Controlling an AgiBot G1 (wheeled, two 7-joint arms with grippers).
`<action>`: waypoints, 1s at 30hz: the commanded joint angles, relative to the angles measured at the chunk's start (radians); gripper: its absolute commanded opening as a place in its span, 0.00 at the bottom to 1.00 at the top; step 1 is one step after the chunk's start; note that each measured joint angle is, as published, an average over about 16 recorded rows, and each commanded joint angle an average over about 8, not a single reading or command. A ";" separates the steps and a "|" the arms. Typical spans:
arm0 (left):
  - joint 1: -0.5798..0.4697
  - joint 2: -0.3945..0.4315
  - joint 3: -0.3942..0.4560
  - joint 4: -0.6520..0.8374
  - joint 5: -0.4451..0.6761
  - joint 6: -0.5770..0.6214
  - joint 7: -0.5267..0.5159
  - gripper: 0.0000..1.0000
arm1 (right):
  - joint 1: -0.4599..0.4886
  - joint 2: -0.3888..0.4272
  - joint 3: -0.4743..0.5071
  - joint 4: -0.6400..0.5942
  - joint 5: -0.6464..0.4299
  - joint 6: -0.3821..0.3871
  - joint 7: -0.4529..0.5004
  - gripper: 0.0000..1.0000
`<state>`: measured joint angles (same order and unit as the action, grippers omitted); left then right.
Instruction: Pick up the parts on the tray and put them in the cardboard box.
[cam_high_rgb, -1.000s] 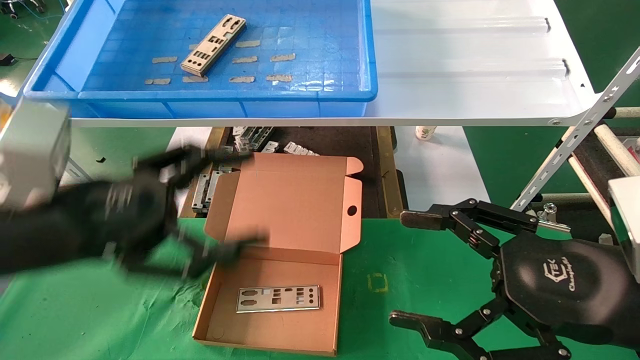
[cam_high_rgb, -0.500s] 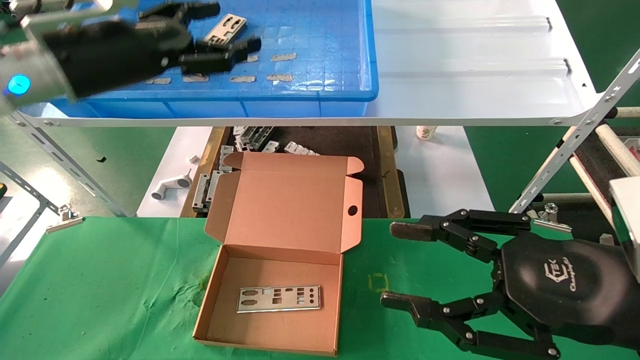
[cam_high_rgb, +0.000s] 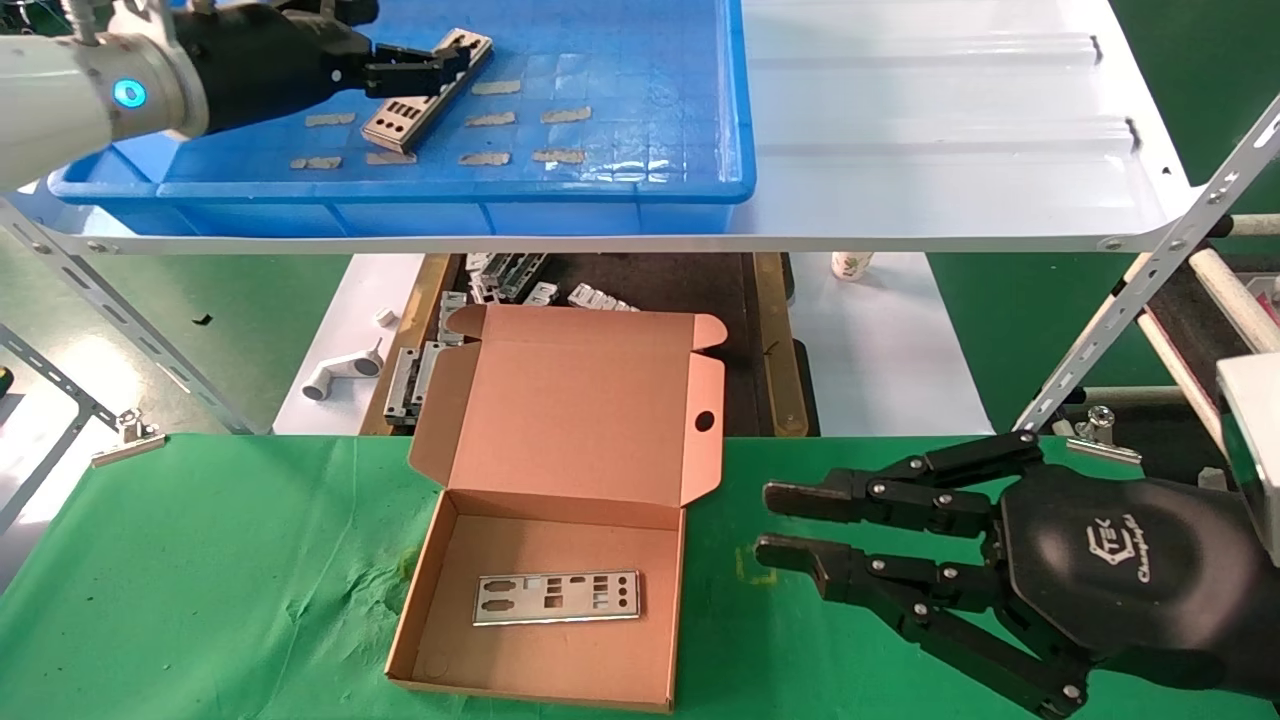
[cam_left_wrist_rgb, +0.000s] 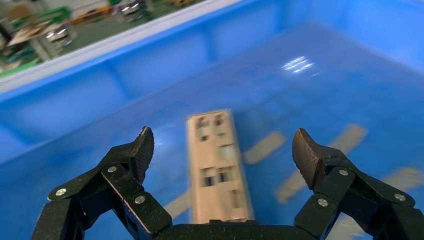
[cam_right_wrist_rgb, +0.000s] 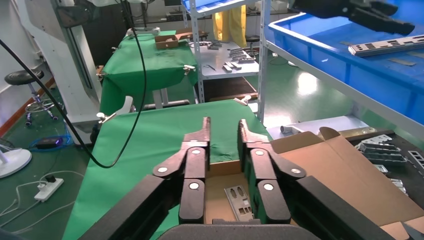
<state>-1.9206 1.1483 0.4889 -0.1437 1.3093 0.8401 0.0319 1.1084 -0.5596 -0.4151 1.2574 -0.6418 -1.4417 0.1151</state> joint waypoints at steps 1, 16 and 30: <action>-0.021 0.023 0.006 0.043 0.013 -0.053 0.007 1.00 | 0.000 0.000 0.000 0.000 0.000 0.000 0.000 0.00; -0.042 0.063 0.005 0.139 0.013 -0.069 -0.024 0.99 | 0.000 0.000 0.000 0.000 0.000 0.000 0.000 0.00; -0.037 0.069 0.003 0.154 0.010 -0.077 -0.055 0.00 | 0.000 0.000 0.000 0.000 0.000 0.000 0.000 0.00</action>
<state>-1.9577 1.2173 0.4924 0.0092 1.3192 0.7631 -0.0214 1.1084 -0.5595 -0.4152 1.2574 -0.6418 -1.4417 0.1151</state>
